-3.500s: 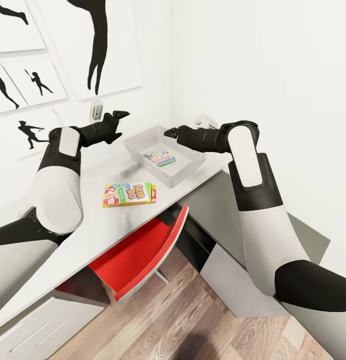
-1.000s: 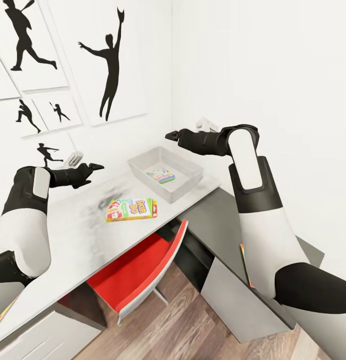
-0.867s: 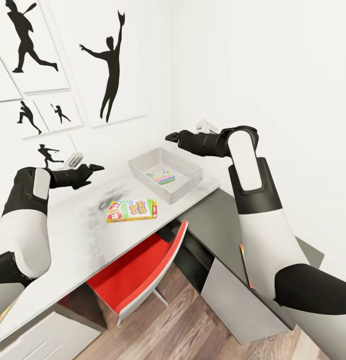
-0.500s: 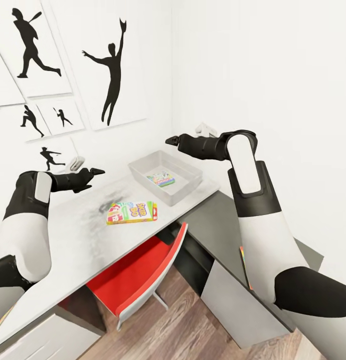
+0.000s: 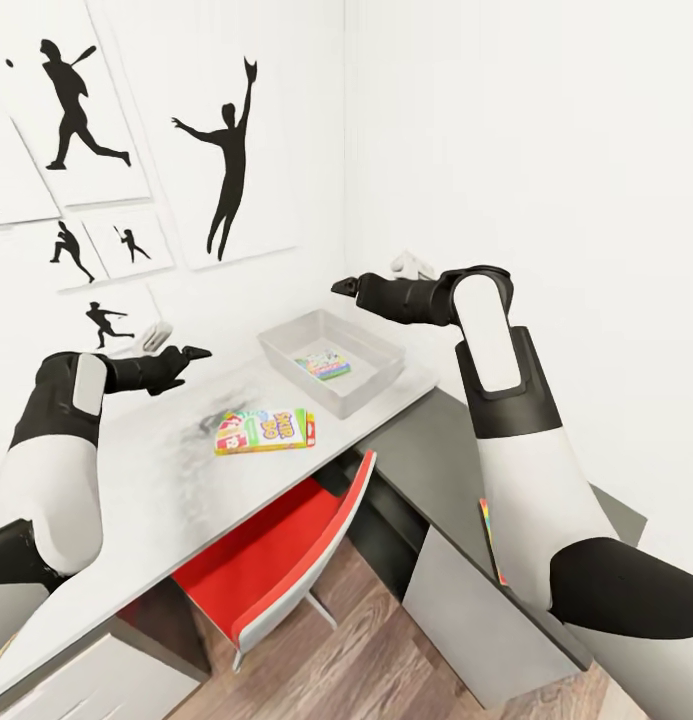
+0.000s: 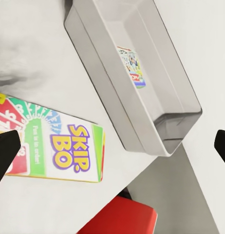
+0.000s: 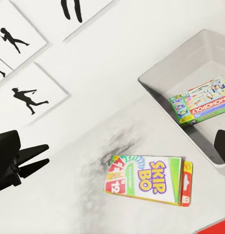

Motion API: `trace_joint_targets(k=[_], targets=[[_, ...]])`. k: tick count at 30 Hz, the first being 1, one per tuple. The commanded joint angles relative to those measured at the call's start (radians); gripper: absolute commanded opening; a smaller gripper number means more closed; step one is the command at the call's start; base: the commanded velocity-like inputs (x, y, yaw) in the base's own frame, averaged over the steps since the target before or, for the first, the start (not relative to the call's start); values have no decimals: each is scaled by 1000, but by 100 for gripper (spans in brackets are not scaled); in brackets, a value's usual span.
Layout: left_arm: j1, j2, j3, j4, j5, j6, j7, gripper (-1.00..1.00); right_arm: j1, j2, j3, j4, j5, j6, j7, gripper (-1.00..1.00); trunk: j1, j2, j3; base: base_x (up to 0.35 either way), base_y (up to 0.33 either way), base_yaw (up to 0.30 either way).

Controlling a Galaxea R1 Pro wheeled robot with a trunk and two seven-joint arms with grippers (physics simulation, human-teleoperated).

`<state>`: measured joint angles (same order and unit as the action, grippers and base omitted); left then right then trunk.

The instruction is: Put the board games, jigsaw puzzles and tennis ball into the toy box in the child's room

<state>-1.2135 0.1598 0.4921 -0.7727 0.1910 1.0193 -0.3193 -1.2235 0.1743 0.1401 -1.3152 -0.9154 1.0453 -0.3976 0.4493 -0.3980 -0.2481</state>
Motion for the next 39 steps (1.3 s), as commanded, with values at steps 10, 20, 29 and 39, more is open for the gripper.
trace_joint_targets(k=[10,20,29,39], targets=[[5,0,2,0,-1,5,-3,100,26,0,0,0,-9,2,-10,100,1,-2,15,0,0,0],[11,-1,2,0,-1,5,-3,100,30,0,-1,1,-7,2,-9,100,1,-2,31,0,0,0],[18,-1,2,0,-1,4,-3,100,35,0,-1,0,-8,2,-9,100,1,-2,46,0,0,0],[21,0,2,-3,-1,4,-3,100,39,0,-1,1,-8,2,-9,100,1,-2,63,0,0,0]])
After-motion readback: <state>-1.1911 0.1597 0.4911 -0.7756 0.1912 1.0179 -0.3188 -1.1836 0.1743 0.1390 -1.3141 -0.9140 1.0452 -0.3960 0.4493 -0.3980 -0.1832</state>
